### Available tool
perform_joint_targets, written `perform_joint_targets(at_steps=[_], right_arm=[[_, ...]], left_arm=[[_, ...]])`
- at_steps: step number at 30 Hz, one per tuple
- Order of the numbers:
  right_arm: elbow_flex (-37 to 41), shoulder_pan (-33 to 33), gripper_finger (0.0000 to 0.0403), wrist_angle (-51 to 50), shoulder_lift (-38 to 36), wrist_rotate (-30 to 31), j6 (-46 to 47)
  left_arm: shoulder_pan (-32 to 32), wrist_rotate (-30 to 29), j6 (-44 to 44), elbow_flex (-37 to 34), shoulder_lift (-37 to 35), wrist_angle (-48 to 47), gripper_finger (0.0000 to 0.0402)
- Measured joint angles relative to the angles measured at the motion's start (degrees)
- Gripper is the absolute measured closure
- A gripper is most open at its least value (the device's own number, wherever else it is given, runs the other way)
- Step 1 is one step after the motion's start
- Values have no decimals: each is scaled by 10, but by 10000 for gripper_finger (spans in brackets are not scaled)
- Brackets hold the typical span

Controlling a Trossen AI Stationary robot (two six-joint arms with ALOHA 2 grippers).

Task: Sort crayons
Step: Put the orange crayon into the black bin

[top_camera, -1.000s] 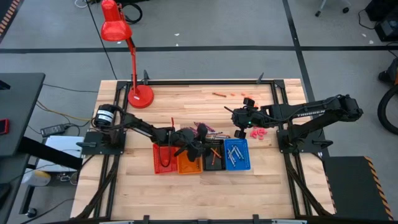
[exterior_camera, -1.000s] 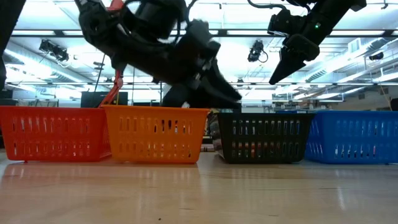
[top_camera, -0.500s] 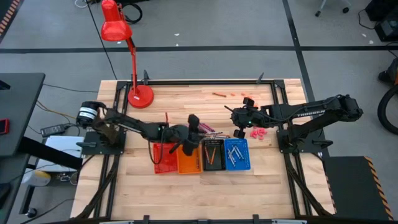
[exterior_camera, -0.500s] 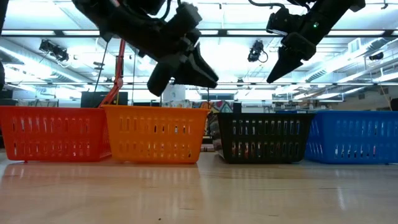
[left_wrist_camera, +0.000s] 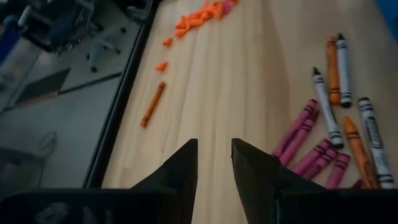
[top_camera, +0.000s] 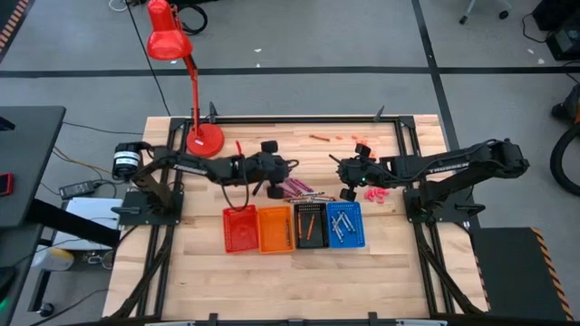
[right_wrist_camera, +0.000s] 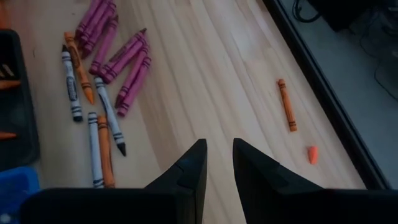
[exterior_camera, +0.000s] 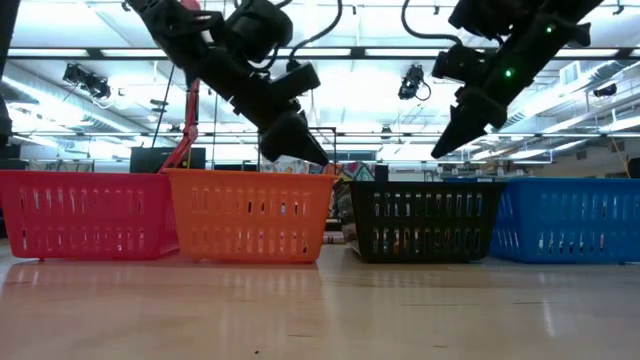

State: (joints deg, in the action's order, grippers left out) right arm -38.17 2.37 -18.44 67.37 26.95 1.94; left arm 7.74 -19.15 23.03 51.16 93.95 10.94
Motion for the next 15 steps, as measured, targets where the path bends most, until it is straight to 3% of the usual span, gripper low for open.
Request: perform_joint_targets(at_steps=[6,12,15], right_arm=[[24,5,320,73,0,-24,22],[24,34,320,127,0,-26,-3],[24,63,320,136,0,-26,-16]], left_arm=[[8,0,-63,0,0,29,292],[2,1,-5,0,-16,185,292],[8,1,-1,0,-43,195,292]])
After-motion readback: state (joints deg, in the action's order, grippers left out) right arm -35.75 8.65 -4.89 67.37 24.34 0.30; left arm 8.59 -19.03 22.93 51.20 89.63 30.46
